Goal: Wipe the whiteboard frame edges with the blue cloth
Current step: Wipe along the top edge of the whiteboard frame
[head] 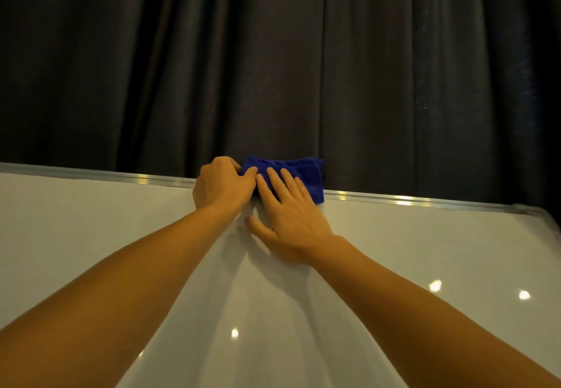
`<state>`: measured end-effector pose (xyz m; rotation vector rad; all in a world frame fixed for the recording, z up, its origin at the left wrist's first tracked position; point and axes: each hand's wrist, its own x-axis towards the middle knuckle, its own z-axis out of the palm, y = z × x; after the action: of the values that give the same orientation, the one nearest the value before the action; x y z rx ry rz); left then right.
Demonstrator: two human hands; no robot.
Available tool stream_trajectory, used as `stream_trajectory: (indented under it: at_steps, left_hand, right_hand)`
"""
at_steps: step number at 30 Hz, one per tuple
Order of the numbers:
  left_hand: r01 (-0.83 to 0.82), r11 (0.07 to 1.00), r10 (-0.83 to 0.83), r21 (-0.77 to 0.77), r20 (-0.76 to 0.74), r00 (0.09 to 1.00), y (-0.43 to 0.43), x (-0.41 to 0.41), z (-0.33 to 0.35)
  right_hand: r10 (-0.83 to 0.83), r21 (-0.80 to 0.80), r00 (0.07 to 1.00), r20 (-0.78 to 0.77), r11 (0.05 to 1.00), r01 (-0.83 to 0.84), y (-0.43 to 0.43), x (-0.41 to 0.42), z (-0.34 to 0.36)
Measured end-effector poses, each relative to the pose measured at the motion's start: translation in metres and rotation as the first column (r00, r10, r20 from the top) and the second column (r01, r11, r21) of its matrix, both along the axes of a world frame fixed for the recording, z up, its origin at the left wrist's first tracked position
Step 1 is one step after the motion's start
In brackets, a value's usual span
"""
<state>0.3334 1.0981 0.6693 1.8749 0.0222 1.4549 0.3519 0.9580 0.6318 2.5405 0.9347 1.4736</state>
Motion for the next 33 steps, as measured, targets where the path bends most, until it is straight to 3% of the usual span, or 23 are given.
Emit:
stream_trajectory:
  at_steps: [4, 8, 11, 15, 18, 22, 27, 30, 33]
  left_hand:
    - [-0.174, 0.956, 0.148, 0.236, 0.127, 0.981, 0.01, 0.004, -0.025]
    - [-0.24, 0.883, 0.29, 0.403, -0.067, 0.955, 0.032, 0.007, -0.058]
    - [-0.229, 0.837, 0.357, 0.497, -0.18, 0.917, 0.039, 0.01, -0.066]
    - [-0.241, 0.786, 0.421, 0.569, -0.206, 0.883, 0.048, 0.011, -0.063]
    - [-0.233, 0.801, 0.407, 0.551, -0.215, 0.888, 0.048, 0.011, -0.066]
    - [-0.217, 0.831, 0.383, 0.512, -0.245, 0.891, 0.031, 0.012, -0.083]
    - [-0.265, 0.813, 0.456, 0.518, -0.285, 0.843, 0.016, 0.009, -0.085]
    - [-0.266, 0.814, 0.457, 0.517, -0.285, 0.843, 0.023, 0.008, -0.084]
    - [-0.22, 0.841, 0.389, 0.493, -0.269, 0.881, 0.022, 0.008, -0.088]
  right_hand:
    - [-0.098, 0.036, 0.995, 0.034, 0.995, 0.097, -0.038, 0.012, -0.002]
    - [-0.233, 0.241, 0.972, 0.026, 0.945, 0.22, -0.062, 0.015, -0.015]
    - [-0.122, 0.275, 0.992, -0.015, 0.954, 0.121, -0.02, 0.011, -0.013]
    - [0.025, 0.18, 1.0, -0.005, 0.983, -0.023, 0.034, 0.004, -0.013]
    - [-0.057, 0.181, 0.998, 0.034, 0.982, 0.05, 0.001, 0.011, -0.019]
    - [-0.255, 0.351, 0.967, -0.011, 0.904, 0.243, -0.049, 0.02, -0.023]
    - [-0.083, 0.199, 0.996, -0.041, 0.976, 0.089, -0.002, 0.012, -0.021]
    - [-0.06, 0.09, 0.998, 0.028, 0.994, 0.057, -0.036, 0.015, -0.019]
    - [-0.224, 0.289, 0.974, -0.027, 0.931, 0.222, -0.091, 0.018, -0.015]
